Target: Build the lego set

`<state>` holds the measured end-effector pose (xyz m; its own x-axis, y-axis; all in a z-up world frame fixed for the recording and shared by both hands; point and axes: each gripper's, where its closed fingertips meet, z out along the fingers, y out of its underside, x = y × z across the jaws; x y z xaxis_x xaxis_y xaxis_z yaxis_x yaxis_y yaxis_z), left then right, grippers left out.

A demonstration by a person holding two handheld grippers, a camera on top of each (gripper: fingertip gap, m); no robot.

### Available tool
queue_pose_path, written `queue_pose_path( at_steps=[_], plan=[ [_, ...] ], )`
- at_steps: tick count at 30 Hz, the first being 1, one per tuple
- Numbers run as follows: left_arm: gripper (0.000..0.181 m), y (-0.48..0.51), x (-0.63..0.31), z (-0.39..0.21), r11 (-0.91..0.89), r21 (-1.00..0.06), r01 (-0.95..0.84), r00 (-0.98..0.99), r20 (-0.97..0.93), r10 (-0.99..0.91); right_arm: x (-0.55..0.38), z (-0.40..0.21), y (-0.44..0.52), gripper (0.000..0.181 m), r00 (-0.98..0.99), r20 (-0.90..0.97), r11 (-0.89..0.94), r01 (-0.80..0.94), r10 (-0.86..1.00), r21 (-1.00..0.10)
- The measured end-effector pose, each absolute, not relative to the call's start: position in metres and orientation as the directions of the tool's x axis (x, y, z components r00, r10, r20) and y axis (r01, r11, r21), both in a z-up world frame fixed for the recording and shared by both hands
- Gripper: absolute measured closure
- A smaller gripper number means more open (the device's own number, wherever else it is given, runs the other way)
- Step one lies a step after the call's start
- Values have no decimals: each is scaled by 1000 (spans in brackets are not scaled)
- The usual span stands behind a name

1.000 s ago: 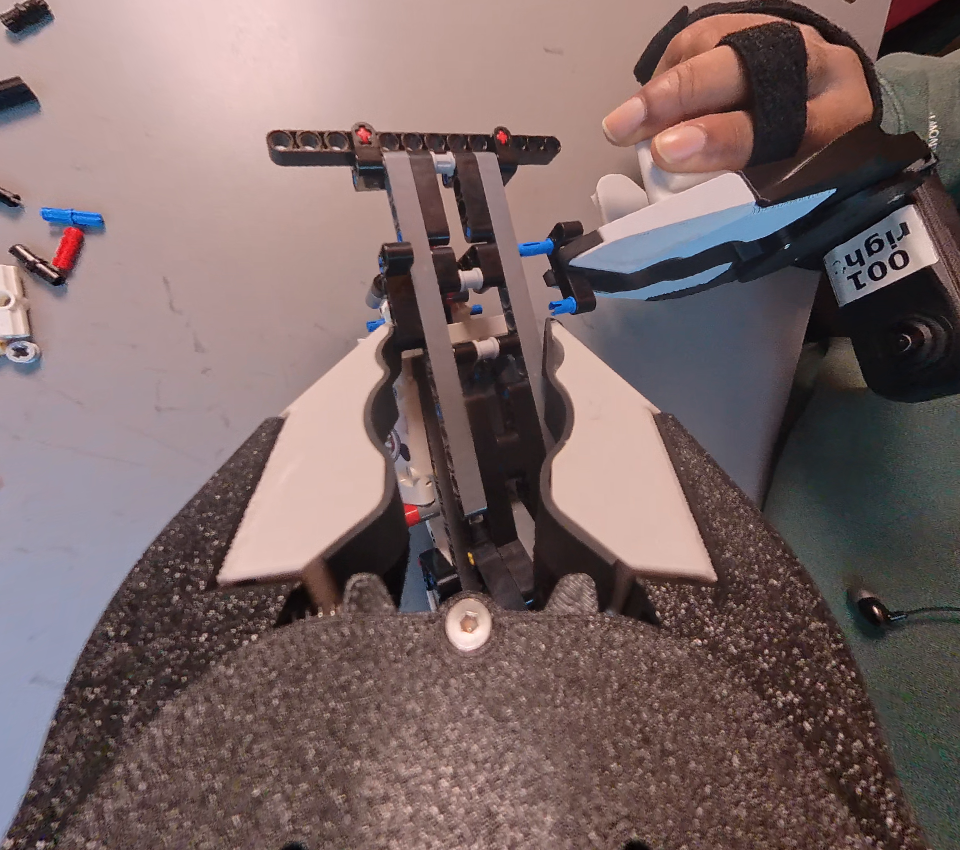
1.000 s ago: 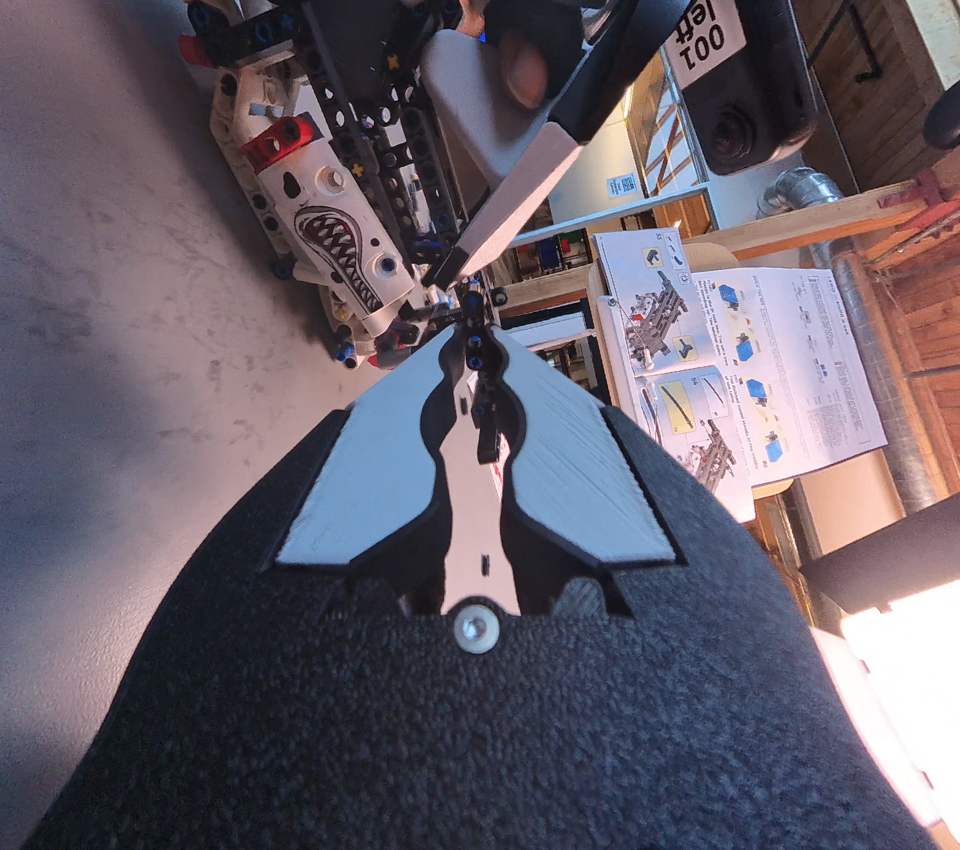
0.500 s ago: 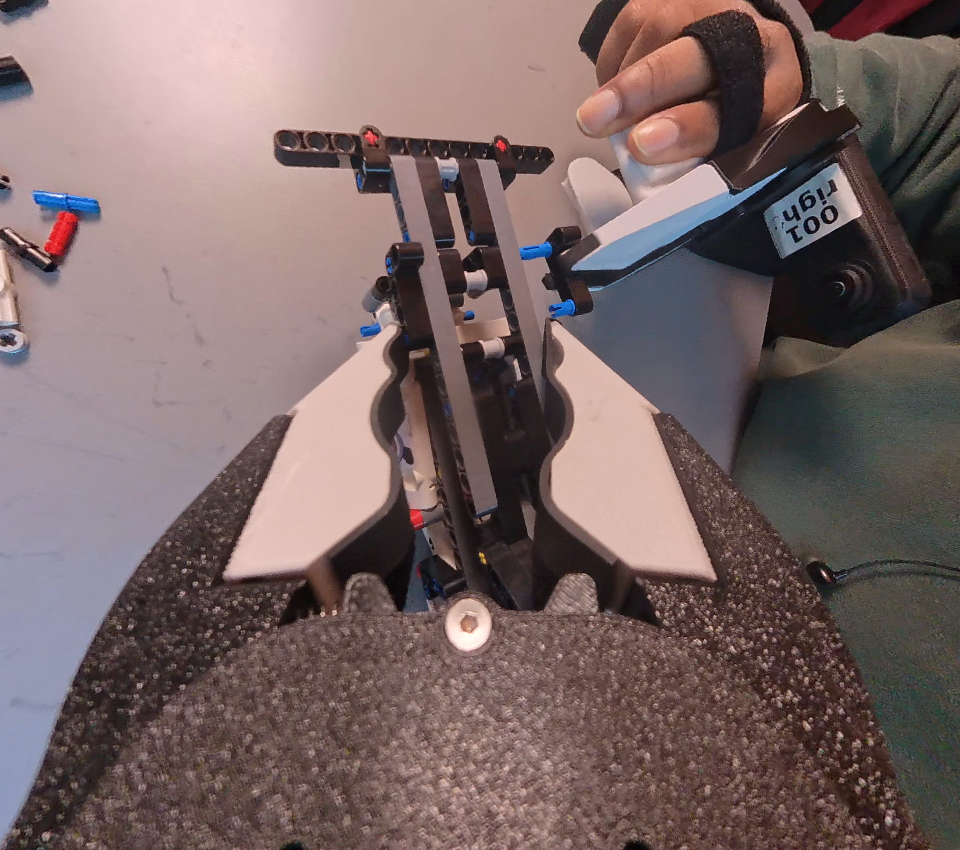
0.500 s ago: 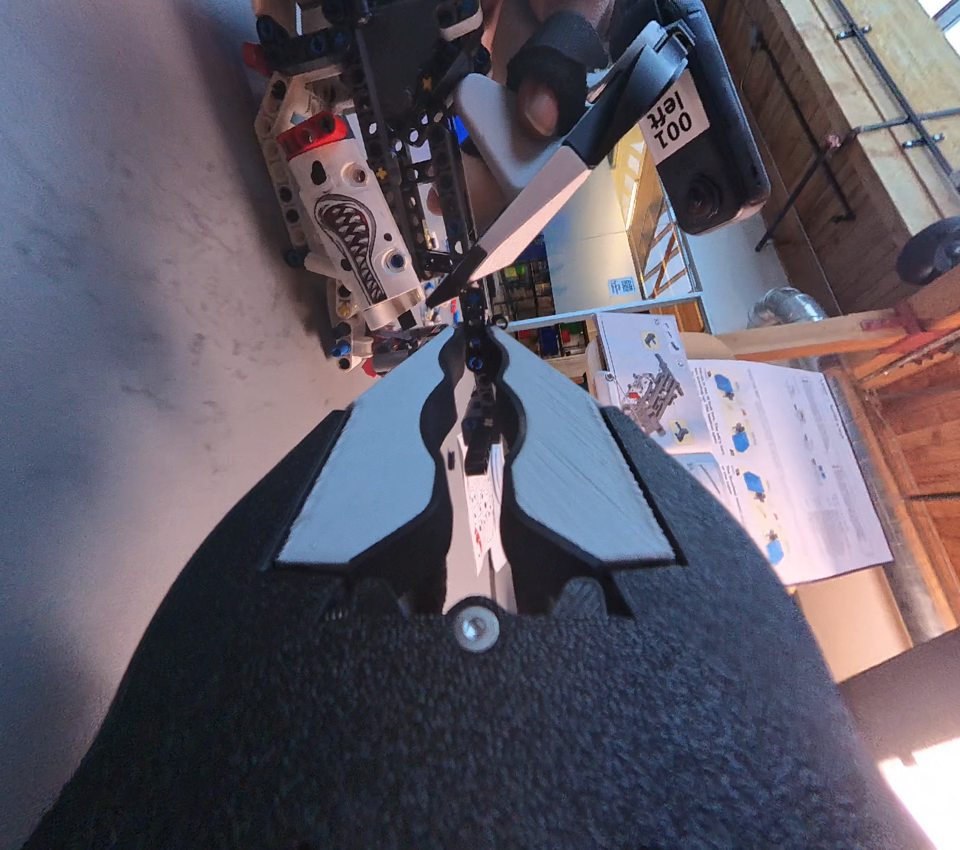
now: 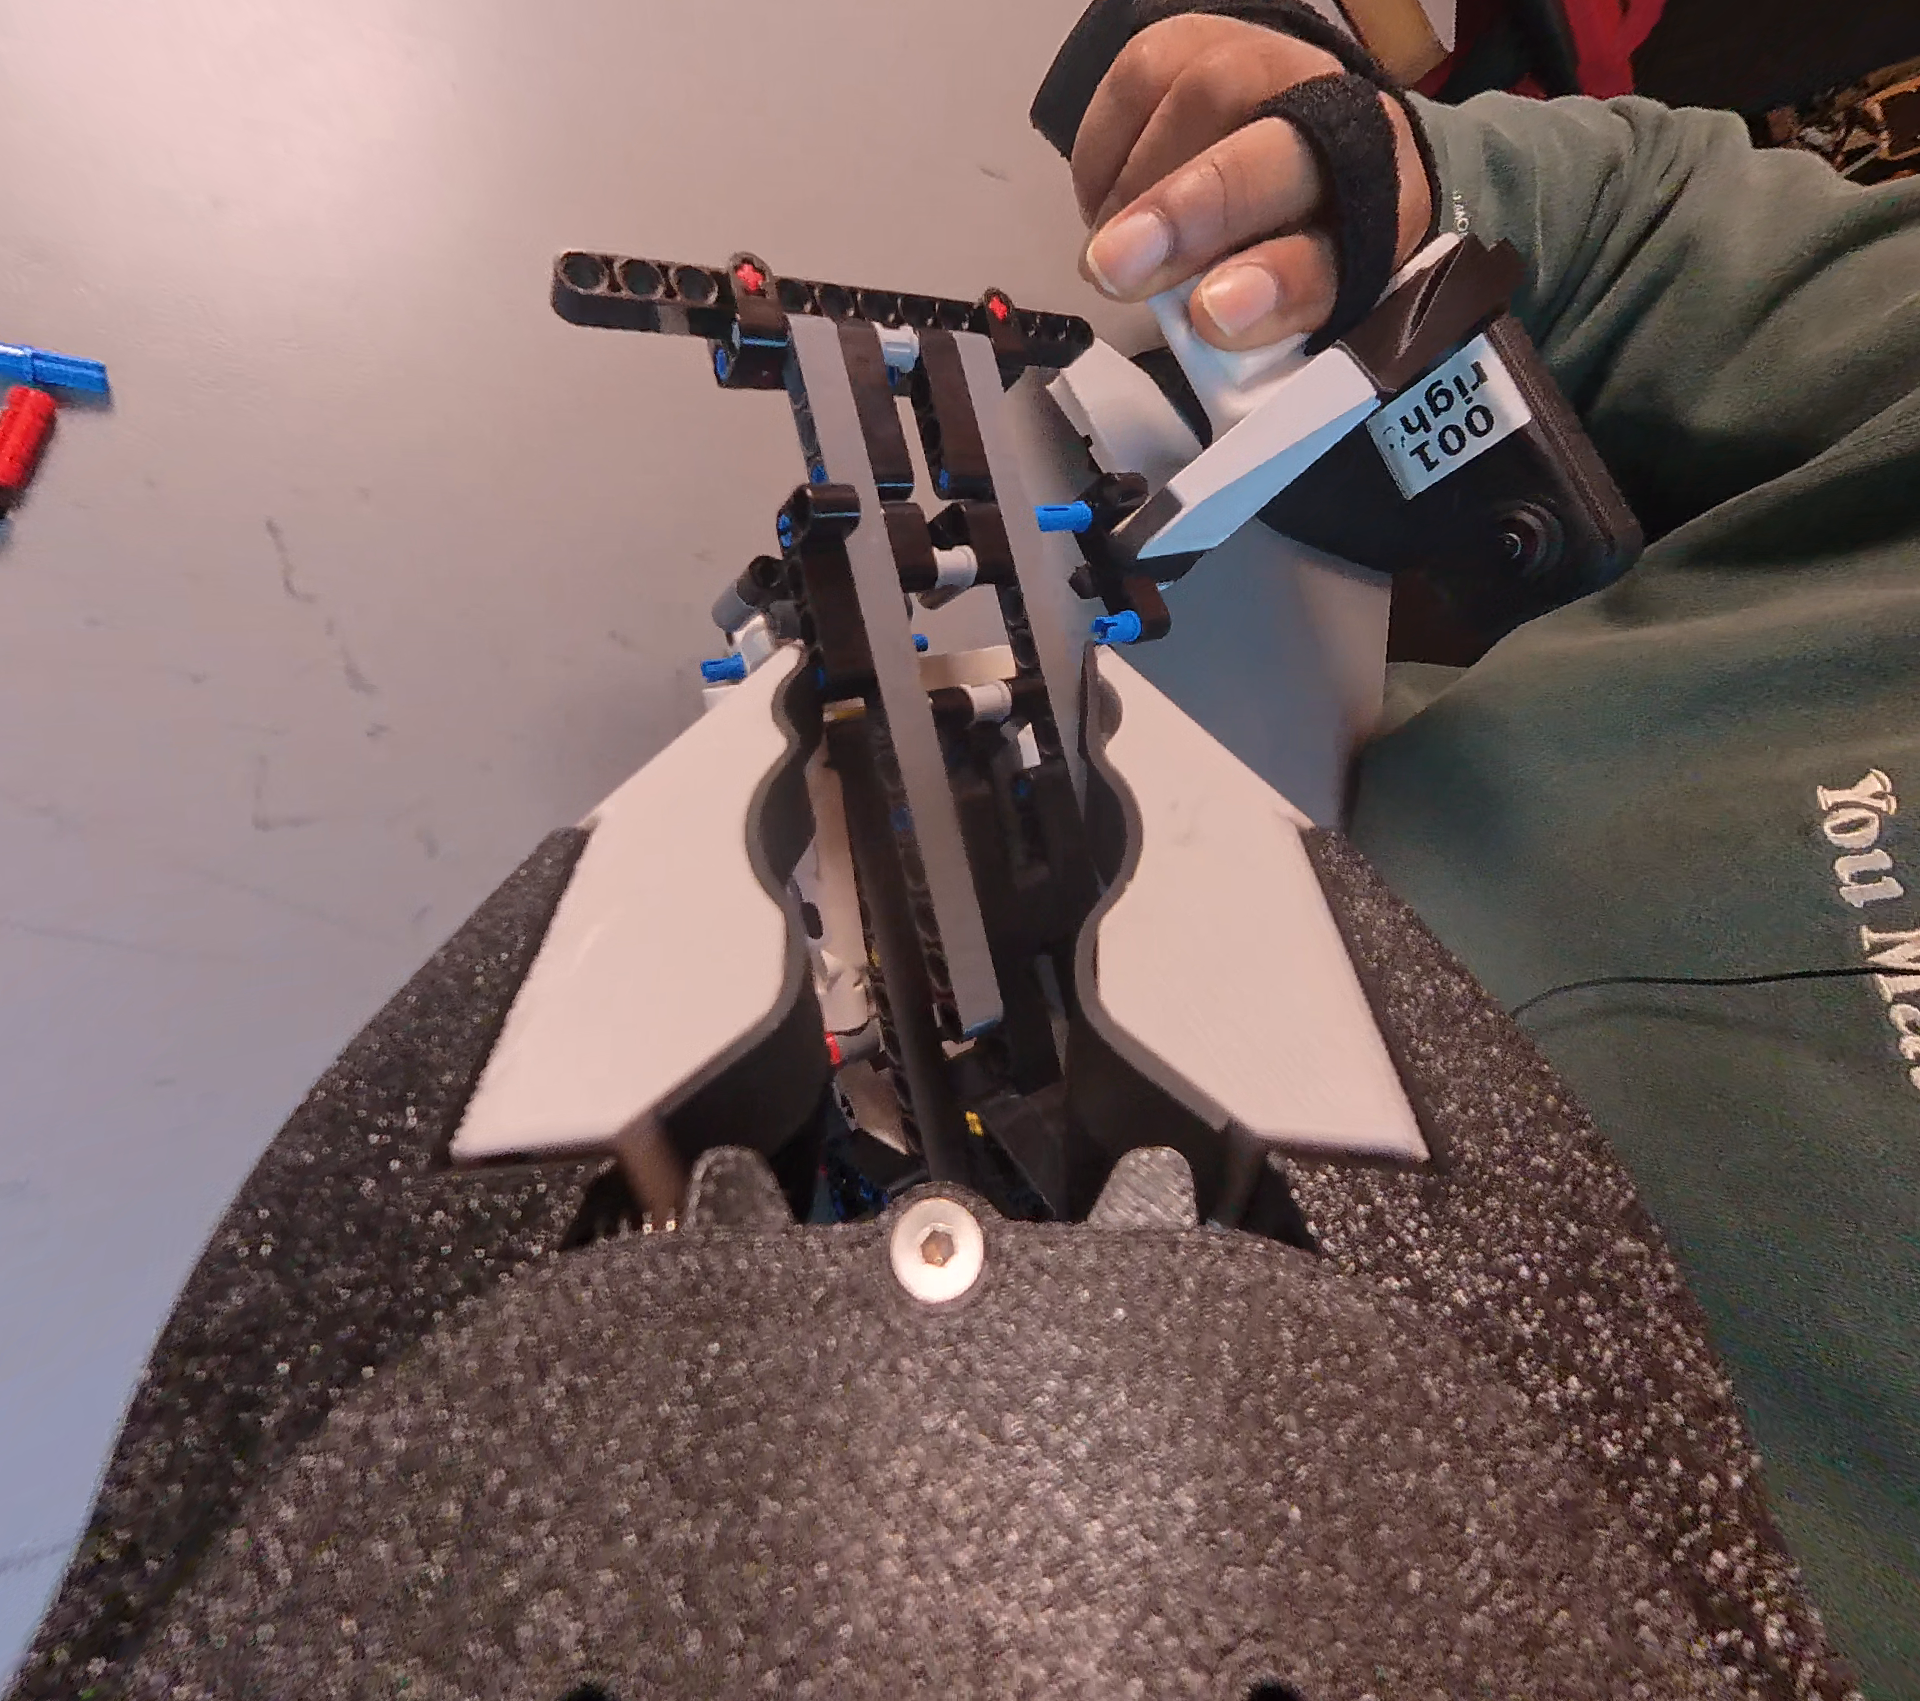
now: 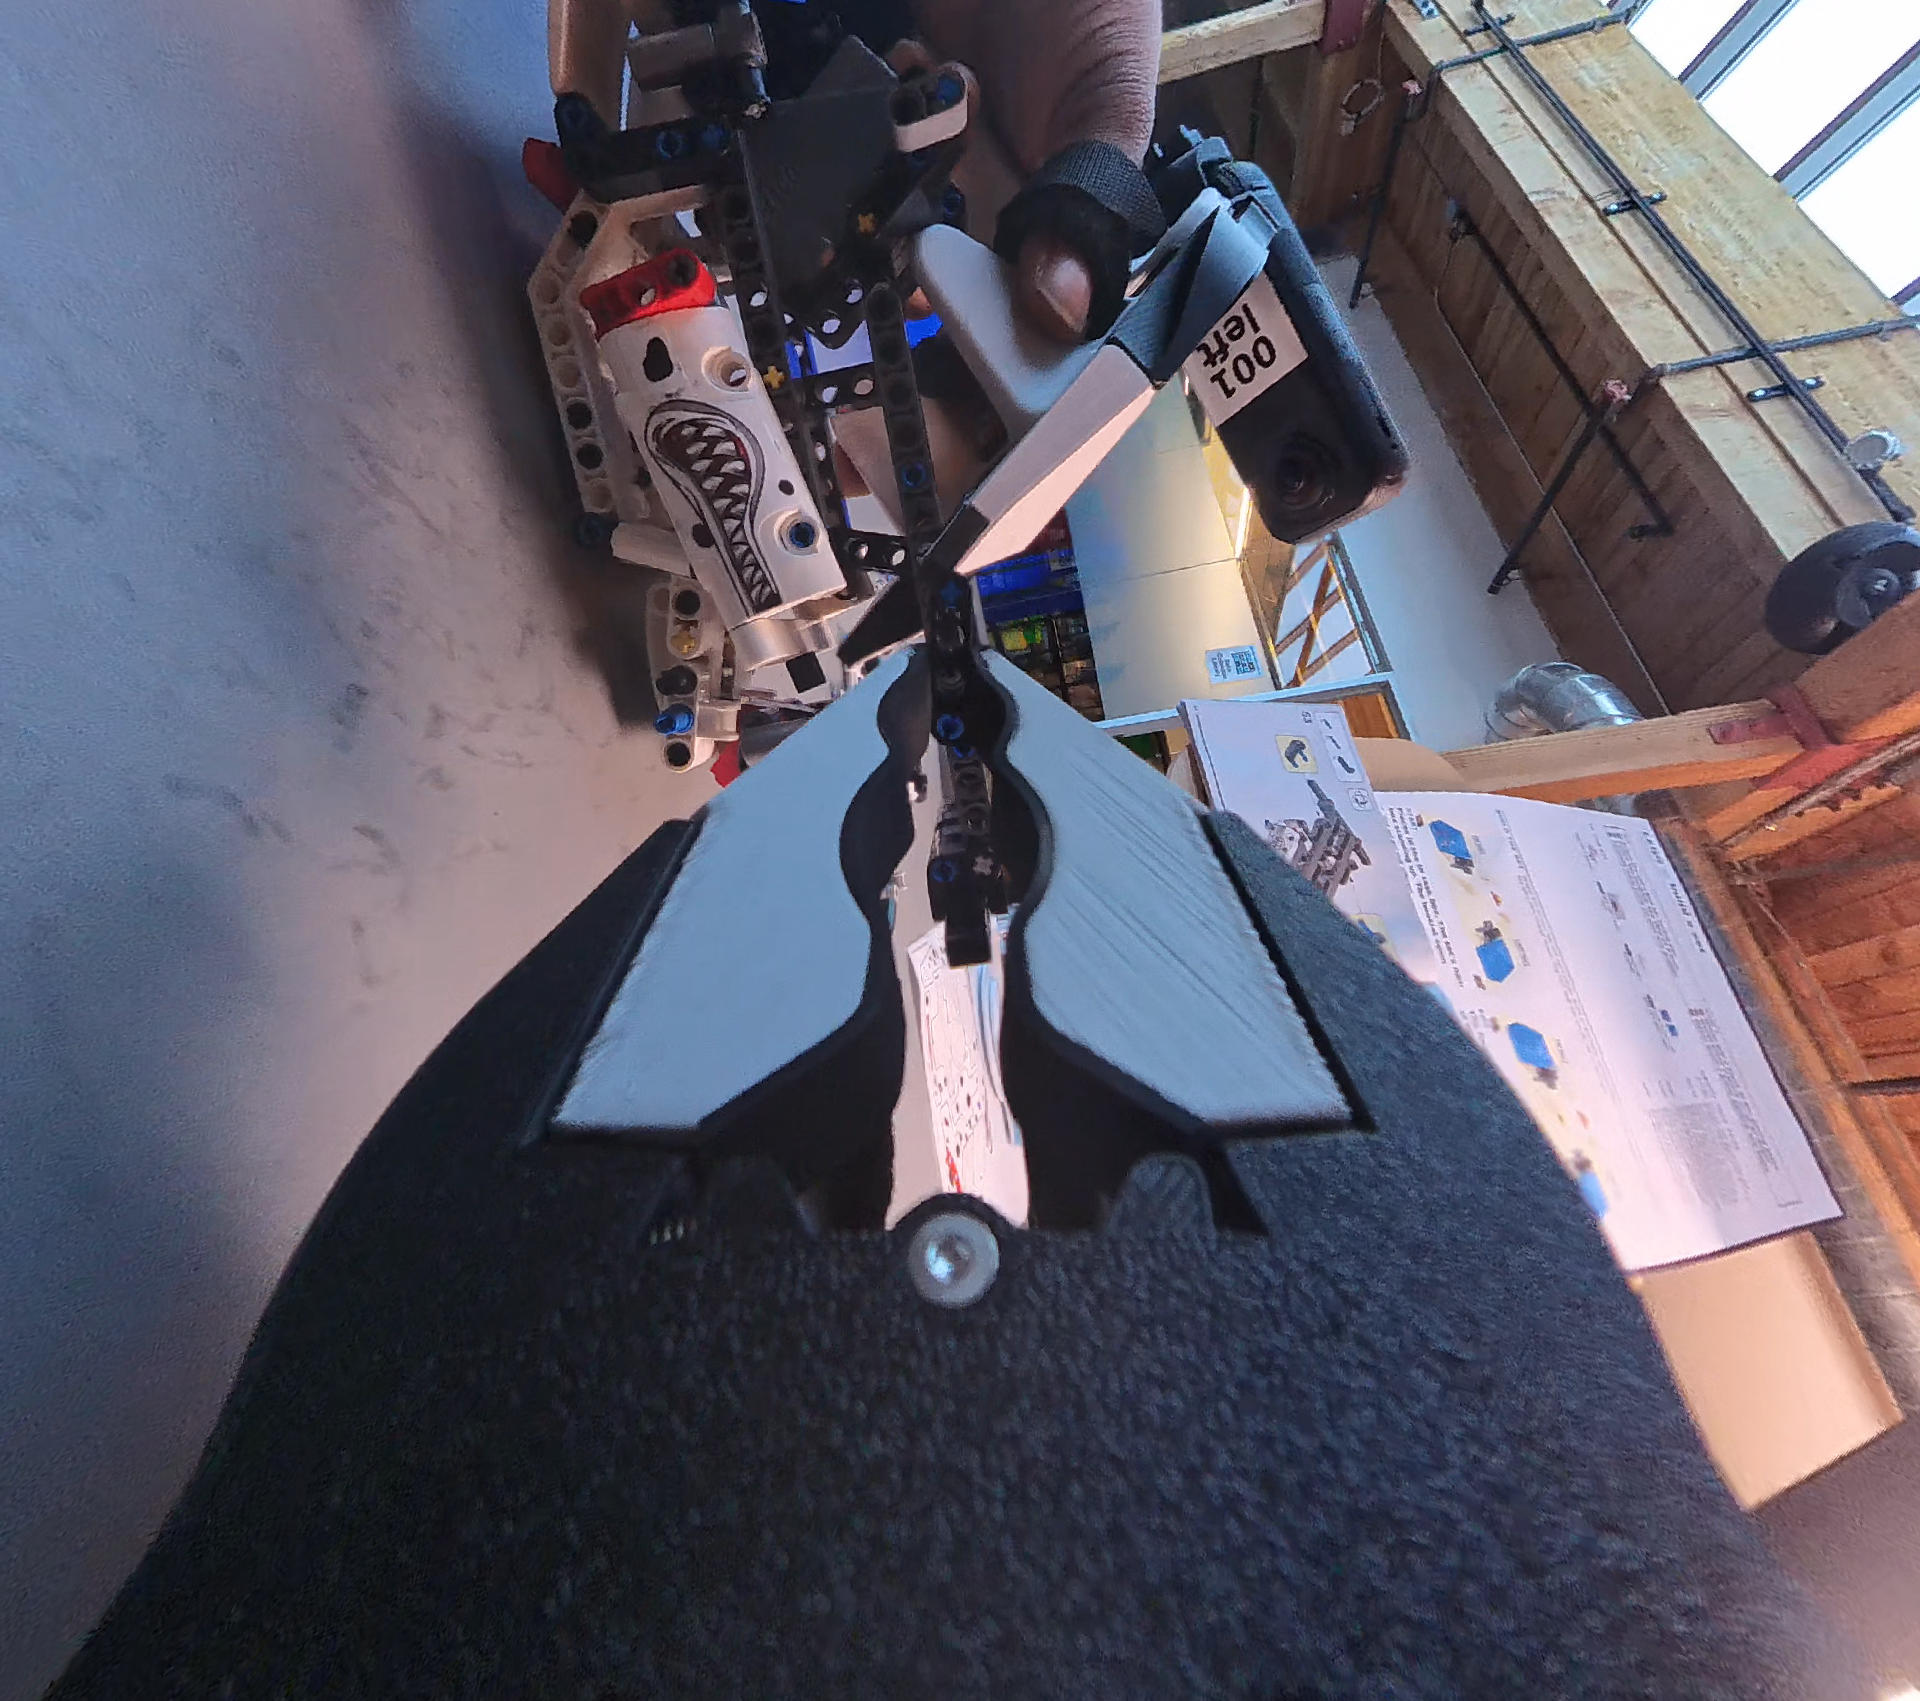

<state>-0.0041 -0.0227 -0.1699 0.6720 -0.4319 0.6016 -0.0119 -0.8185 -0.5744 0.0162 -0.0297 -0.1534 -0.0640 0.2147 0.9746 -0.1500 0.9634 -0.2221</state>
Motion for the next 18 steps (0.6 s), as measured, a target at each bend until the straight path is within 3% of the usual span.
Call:
queue_pose_path(
  at_steps=[6,12,15,18],
  plan=[
    [139,-22,-7,-169,-816,-578,14,653,623,-430,13,-157,-26,175,-111,961,948,-171,251,-268],
    [137,-23,-9,-169,-807,-591,8,662,608,-438,10,-161,-23,174,-92,973,949,-220,212,-227],
    [132,-23,-7,-169,-799,-602,-21,689,570,-447,10,-160,-23,175,-88,975,950,-222,206,-221],
    [110,-26,0,-173,-807,-581,-102,737,501,-453,10,-159,-23,175,-88,976,948,-237,199,-215]
  ],
)
